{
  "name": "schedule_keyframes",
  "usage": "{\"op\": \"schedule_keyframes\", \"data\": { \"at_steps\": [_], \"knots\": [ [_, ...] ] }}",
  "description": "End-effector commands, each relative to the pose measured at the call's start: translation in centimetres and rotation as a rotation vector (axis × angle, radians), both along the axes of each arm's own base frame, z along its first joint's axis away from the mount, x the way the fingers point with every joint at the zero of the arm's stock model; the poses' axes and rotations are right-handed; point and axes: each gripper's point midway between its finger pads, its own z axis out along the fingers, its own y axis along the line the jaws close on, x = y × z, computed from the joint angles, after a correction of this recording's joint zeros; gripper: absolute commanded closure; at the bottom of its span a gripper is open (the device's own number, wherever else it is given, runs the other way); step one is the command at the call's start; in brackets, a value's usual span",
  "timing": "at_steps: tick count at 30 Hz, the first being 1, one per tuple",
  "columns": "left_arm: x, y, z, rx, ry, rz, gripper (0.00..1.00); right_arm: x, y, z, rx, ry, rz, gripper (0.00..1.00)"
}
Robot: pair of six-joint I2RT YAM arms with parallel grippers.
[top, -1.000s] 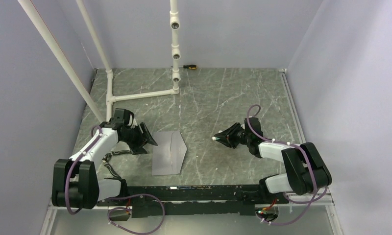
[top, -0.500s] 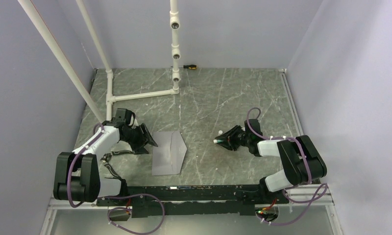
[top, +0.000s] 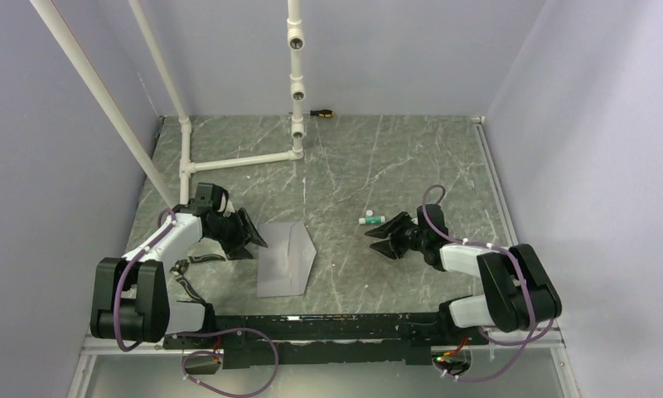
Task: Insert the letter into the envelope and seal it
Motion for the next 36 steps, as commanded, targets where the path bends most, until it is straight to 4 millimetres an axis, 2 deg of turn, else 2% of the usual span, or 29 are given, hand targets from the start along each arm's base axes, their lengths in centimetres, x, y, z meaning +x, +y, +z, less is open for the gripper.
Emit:
{"op": "schedule_keyframes", "data": {
  "at_steps": [1, 4, 7, 11, 16, 21, 26, 30, 36],
  "knots": [
    [0.5, -0.3, 0.5, -0.023, -0.025, 0.004, 0.42, 0.0, -0.4, 1.2, -0.061, -0.078, 0.047, 0.55],
    [0.5, -0.7, 0.8, -0.045, -0.036, 0.004, 0.53, 0.0, -0.8, 1.4, -0.126, -0.110, 0.083, 0.62],
    [0.9, -1.1, 1.4, -0.074, -0.062, 0.003, 0.71, 0.0, -1.0, 1.9, -0.157, -0.140, 0.106, 0.68],
    [1.1, -1.6, 1.9, -0.087, -0.086, 0.006, 0.84, 0.1, 0.1, 2.6, -0.193, -0.192, 0.190, 0.72],
    [0.5, -2.5, 0.9, -0.091, -0.086, 0.013, 0.89, -0.8, 3.9, 2.3, -0.251, -0.247, 0.359, 0.74],
    [-0.6, -3.4, -1.7, -0.022, -0.040, -0.009, 0.94, -1.4, 8.3, 1.1, -0.247, -0.243, 0.477, 0.78],
    [-1.7, -2.8, -4.0, 0.112, 0.011, 0.016, 0.97, -1.7, 11.1, -0.6, -0.229, -0.205, 0.548, 0.82],
    [-2.4, -2.1, -5.0, 0.154, 0.039, 0.044, 0.97, -2.2, 13.3, -1.0, -0.161, -0.200, 0.595, 0.85],
    [-3.0, -1.8, -5.7, 0.164, 0.059, 0.053, 0.97, -2.7, 16.5, -0.6, -0.067, -0.227, 0.699, 0.86]
  ]
}}
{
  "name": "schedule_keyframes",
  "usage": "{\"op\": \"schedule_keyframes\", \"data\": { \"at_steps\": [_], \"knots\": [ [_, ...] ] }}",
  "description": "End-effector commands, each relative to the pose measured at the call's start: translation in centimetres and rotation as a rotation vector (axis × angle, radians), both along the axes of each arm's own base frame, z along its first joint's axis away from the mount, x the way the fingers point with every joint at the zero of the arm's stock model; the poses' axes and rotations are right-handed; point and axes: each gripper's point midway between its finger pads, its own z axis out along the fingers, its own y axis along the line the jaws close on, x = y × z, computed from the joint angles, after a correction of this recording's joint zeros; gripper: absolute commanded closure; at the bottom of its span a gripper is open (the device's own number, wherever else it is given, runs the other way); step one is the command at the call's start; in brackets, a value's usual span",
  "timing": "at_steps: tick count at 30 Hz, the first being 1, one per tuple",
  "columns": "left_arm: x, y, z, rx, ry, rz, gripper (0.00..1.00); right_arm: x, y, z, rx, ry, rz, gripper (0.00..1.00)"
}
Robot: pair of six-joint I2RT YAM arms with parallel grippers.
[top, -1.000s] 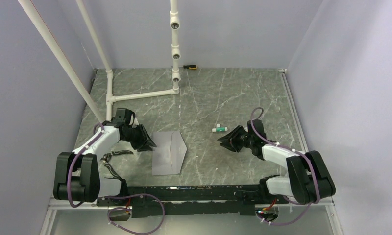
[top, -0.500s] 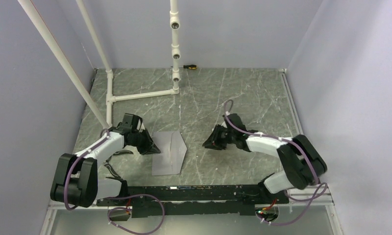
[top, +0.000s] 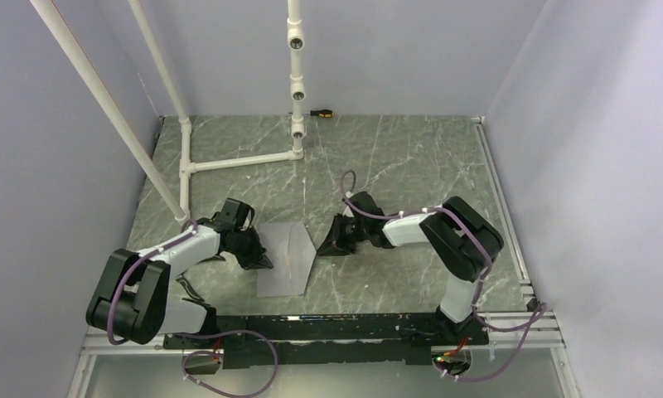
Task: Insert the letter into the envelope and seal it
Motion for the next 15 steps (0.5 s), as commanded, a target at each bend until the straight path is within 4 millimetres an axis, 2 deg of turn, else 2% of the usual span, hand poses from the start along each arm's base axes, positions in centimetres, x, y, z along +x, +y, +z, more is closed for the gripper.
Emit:
{"op": "schedule_keyframes", "data": {
  "at_steps": [1, 8, 15],
  "knots": [
    [-0.4, 1.3, -1.6, 0.074, 0.014, 0.037, 0.98, 0.3, 3.2, 1.7, 0.105, -0.046, 0.097, 0.86],
    [-0.7, 1.1, -2.1, 0.067, 0.036, 0.042, 0.98, -0.7, 6.4, 4.1, 0.205, -0.136, 0.233, 0.88],
    [-1.0, 0.9, -2.2, 0.046, 0.045, 0.050, 0.98, -0.9, 7.9, 2.1, 0.086, -0.168, 0.301, 0.89]
  ]
}}
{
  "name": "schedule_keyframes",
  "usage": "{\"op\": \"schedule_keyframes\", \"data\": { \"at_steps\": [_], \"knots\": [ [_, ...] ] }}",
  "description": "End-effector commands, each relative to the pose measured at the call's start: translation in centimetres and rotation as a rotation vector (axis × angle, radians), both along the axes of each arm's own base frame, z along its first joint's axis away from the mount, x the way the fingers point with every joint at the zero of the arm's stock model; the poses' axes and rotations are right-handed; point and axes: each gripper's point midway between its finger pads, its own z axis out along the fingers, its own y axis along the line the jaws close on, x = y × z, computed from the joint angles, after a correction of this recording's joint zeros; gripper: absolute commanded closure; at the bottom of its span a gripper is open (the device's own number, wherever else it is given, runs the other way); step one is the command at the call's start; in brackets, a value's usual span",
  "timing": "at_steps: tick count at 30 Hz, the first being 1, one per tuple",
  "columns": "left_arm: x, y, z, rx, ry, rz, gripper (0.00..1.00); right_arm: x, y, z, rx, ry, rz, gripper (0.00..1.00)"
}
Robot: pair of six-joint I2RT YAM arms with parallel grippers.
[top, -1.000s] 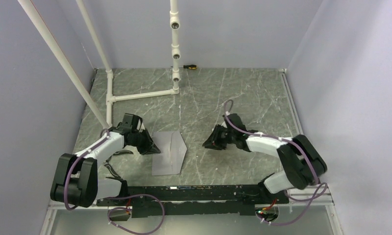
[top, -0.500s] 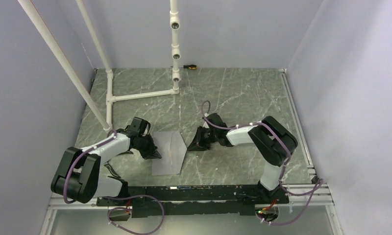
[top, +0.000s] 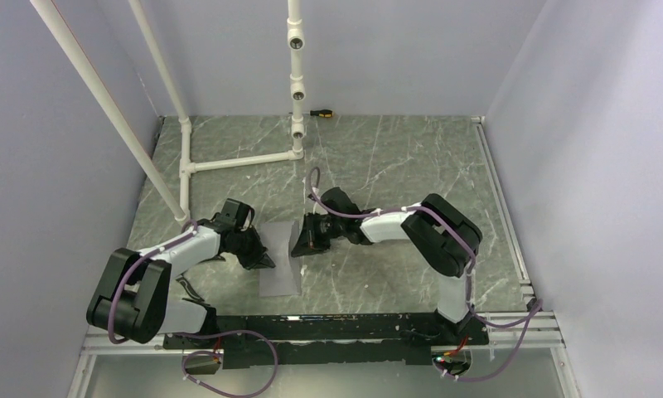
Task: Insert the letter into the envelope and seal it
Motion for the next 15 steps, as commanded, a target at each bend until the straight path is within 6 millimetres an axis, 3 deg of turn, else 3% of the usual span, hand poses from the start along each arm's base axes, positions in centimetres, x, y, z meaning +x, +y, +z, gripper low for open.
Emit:
{"op": "schedule_keyframes", "data": {
  "at_steps": [1, 15],
  "knots": [
    [-1.2, 1.3, -2.1, 0.068, 0.039, 0.026, 0.98, 0.5, 0.9, -0.9, -0.061, -0.068, 0.048, 0.89],
    [-0.9, 0.7, -1.1, 0.031, 0.013, 0.027, 0.97, 0.6, 1.1, -3.3, -0.182, -0.095, 0.068, 0.90]
  ]
}}
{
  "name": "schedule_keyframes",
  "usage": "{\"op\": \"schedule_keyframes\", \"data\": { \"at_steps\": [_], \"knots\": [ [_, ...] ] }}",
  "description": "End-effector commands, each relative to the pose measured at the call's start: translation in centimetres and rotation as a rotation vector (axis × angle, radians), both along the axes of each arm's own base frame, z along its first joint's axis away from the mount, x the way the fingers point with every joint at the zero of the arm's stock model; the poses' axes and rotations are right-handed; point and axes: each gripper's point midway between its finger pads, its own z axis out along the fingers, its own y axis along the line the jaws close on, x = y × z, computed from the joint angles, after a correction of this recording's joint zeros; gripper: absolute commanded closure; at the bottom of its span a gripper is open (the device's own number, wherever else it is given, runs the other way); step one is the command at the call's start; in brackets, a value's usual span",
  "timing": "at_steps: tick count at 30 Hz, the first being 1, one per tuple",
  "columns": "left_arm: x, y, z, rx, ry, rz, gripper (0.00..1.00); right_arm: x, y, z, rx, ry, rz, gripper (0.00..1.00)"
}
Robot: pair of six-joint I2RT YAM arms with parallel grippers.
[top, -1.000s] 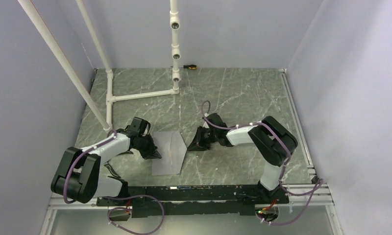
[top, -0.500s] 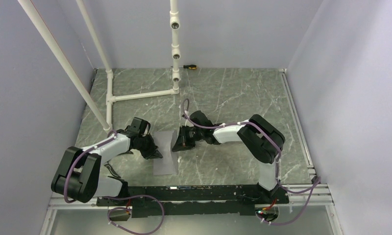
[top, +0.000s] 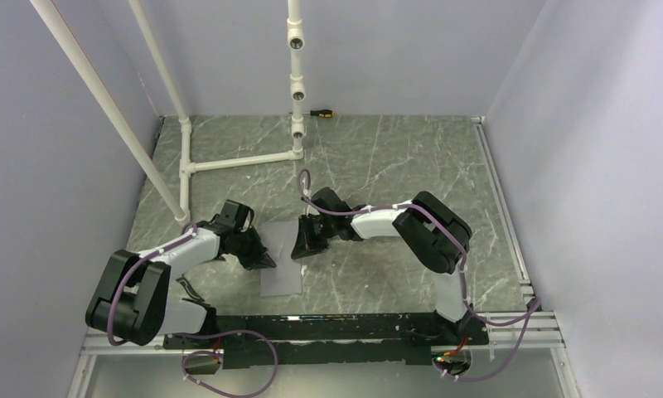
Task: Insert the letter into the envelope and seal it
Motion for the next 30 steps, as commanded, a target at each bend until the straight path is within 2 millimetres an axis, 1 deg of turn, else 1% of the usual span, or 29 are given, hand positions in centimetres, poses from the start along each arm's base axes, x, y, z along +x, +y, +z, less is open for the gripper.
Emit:
{"op": "schedule_keyframes", "data": {
  "at_steps": [1, 3, 5, 7, 10, 12, 14, 16, 19, 23, 24, 28, 30],
  "knots": [
    [-0.8, 0.9, -0.9, 0.050, 0.019, 0.008, 0.98, 0.5, 0.3, -1.0, -0.069, -0.054, 0.012, 0.90],
    [-0.3, 0.4, 0.0, 0.020, -0.007, 0.000, 0.97, 0.5, 0.0, -1.6, -0.119, -0.070, 0.017, 0.90],
    [0.6, -0.4, 1.4, -0.023, -0.049, -0.012, 0.97, 0.4, -0.7, -2.6, -0.200, -0.099, 0.026, 0.90],
    [1.6, -0.9, 3.1, -0.063, -0.091, -0.013, 0.97, 0.2, -1.9, -3.8, -0.297, -0.141, 0.032, 0.91],
    [2.8, -1.3, 5.2, -0.114, -0.129, 0.001, 0.97, 0.4, -3.8, -5.4, -0.441, -0.225, 0.035, 0.93],
    [3.5, -1.6, 6.2, -0.154, -0.149, 0.015, 0.97, 0.8, -4.9, -5.9, -0.513, -0.285, 0.033, 0.93],
    [4.0, -1.8, 6.6, -0.181, -0.161, 0.023, 0.97, 1.4, -5.5, -6.0, -0.556, -0.347, 0.026, 0.93],
    [4.1, -1.9, 6.1, -0.188, -0.155, 0.020, 0.98, 1.7, -5.4, -5.6, -0.546, -0.400, 0.032, 0.93],
    [4.1, -2.3, 4.7, -0.213, -0.136, 0.002, 0.97, 2.0, -5.3, -5.4, -0.551, -0.464, 0.043, 0.92],
    [4.4, -3.6, 3.3, -0.295, -0.123, -0.021, 0.97, 2.3, -5.1, -5.3, -0.544, -0.490, 0.040, 0.92],
    [4.4, -3.6, 2.8, -0.291, -0.117, -0.020, 0.97, 2.3, -5.0, -5.3, -0.541, -0.491, 0.038, 0.92],
    [3.2, -2.3, 0.3, -0.203, -0.049, -0.012, 0.98, 2.3, -4.9, -5.2, -0.535, -0.486, 0.028, 0.92],
    [2.0, -1.3, -1.0, -0.146, 0.004, 0.004, 0.98, 2.3, -5.0, -5.2, -0.536, -0.487, 0.024, 0.92]
  ]
}}
